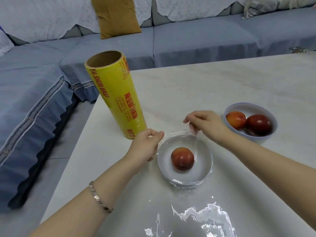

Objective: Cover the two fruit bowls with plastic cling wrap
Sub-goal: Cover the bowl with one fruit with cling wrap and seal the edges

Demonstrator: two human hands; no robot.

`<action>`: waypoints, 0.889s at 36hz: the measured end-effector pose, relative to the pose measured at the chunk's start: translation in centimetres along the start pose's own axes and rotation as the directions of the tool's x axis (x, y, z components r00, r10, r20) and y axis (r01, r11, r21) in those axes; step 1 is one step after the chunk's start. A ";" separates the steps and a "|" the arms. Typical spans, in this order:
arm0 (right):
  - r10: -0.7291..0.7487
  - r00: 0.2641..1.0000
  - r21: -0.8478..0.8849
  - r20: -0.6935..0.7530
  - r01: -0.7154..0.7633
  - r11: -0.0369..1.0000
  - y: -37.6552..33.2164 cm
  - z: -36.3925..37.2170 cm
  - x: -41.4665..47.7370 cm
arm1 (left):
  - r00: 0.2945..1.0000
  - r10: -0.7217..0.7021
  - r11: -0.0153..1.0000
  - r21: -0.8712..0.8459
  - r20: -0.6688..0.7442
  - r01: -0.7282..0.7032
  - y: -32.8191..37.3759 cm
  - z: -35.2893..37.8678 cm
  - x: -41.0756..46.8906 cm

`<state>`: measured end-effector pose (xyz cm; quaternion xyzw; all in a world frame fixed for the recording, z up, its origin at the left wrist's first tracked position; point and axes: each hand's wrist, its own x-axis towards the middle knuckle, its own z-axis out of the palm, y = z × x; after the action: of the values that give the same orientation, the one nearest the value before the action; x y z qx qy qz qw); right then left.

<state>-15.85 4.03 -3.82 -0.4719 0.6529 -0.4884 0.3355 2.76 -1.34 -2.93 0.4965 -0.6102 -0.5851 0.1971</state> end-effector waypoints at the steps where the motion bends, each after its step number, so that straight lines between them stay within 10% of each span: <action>1: 0.017 0.999 -0.001 -0.032 -0.017 1.000 -0.2 -0.3 0.2 | 1.000 0.009 1.000 0.005 -0.009 -0.009 -0.1 0.0 -0.1; 13: 0.078 0.907 -0.292 0.413 0.050 0.955 -1.0 -0.2 0.1 | 0.962 0.259 0.964 -0.038 -0.080 -0.263 0.6 -0.4 -0.7; 32: 0.027 1.000 -0.337 0.011 -0.022 0.941 0.3 -0.4 1.1 | 0.997 -0.014 0.998 -0.057 0.070 0.018 0.4 0.5 0.3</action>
<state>-16.67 3.14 -3.99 -0.5181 0.7300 -0.3614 0.2610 2.12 -1.36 -2.81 0.4747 -0.5955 -0.6210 0.1853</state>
